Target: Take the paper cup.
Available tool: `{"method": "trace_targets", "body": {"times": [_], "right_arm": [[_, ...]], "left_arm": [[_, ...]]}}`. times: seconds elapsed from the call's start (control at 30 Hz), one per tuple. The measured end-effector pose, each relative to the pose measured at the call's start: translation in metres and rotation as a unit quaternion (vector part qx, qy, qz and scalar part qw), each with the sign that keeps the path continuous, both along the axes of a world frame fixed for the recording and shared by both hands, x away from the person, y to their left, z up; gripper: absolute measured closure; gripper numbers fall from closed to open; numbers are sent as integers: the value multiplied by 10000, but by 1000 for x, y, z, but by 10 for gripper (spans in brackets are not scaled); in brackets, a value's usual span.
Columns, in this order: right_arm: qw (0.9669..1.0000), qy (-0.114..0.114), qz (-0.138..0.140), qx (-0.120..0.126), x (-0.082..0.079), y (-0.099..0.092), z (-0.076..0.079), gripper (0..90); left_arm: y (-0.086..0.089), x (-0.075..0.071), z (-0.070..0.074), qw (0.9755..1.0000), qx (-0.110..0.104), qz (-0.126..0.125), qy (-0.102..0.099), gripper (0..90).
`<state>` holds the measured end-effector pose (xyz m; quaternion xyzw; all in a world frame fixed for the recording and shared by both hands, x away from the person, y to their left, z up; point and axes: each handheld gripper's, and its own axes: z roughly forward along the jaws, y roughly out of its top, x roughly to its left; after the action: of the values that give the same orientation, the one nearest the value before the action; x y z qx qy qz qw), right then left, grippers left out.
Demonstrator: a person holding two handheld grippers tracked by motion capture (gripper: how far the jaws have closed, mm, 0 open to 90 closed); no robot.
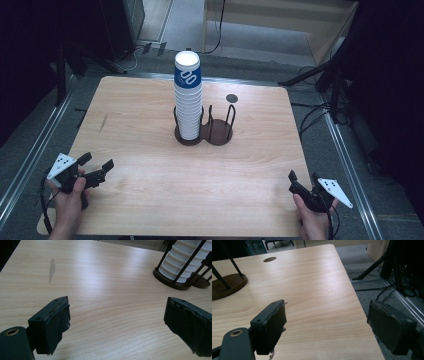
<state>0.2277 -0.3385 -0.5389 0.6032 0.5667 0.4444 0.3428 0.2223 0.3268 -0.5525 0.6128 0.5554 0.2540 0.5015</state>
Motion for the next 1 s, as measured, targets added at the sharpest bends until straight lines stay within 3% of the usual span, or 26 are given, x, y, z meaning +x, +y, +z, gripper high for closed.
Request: {"method": "trace_targets", "body": {"times": [0.13, 0.33, 0.47, 0.63, 1.0], "right_arm": [[9998, 9, 39, -218, 2, 6, -1, 158], [9994, -278, 132, -177, 4, 24, 20, 159], [9991, -273, 186, -270, 9, 38, 35, 158], [9973, -372, 457, -450, 15, 57, 51, 158], [9936, -501, 875, -503, 30, 94, 79, 154]], "left_arm": [[0, 0, 0, 10000, 14, 4, 9, 74], [-1, 0, 0, 10000, 42, -30, 10, 73], [0, 1, 0, 10000, 50, -18, 58, 74], [-1, 2, 0, 9999, 87, -27, 78, 73], [-2, 2, 0, 9999, 73, -30, 99, 74]]}}
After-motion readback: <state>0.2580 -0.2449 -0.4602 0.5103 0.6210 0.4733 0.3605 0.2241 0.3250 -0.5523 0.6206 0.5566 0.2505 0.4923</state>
